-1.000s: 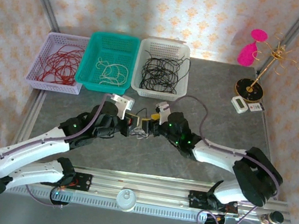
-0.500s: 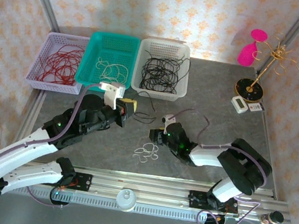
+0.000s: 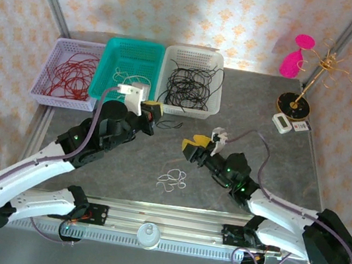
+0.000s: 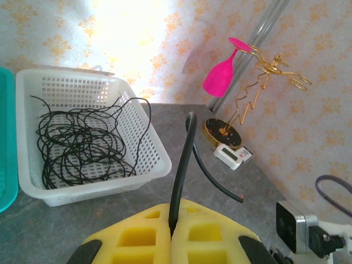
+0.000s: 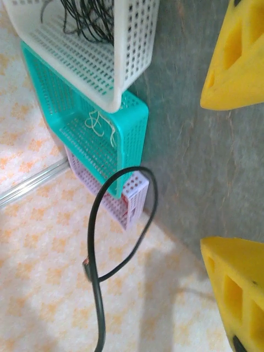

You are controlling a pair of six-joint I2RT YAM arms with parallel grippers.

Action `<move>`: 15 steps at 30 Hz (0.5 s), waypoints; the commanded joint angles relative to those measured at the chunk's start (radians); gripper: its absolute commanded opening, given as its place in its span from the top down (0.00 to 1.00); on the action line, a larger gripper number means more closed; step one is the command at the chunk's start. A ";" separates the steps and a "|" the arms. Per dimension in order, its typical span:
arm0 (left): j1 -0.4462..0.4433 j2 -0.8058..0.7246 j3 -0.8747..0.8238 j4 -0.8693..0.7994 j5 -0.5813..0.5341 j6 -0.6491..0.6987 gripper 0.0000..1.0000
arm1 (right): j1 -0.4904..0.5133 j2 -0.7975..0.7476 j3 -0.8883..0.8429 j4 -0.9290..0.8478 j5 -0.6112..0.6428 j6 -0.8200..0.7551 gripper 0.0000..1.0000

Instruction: Untangle the cables

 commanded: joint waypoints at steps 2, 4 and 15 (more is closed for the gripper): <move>-0.003 0.043 0.078 0.063 -0.037 0.007 1.00 | 0.034 0.047 0.042 0.110 0.036 0.150 0.37; 0.004 0.084 0.118 0.064 -0.046 0.022 1.00 | 0.038 0.054 0.071 0.064 0.095 0.152 0.37; 0.214 0.371 0.321 0.178 0.044 0.026 1.00 | 0.037 -0.074 0.052 -0.198 0.286 0.131 0.39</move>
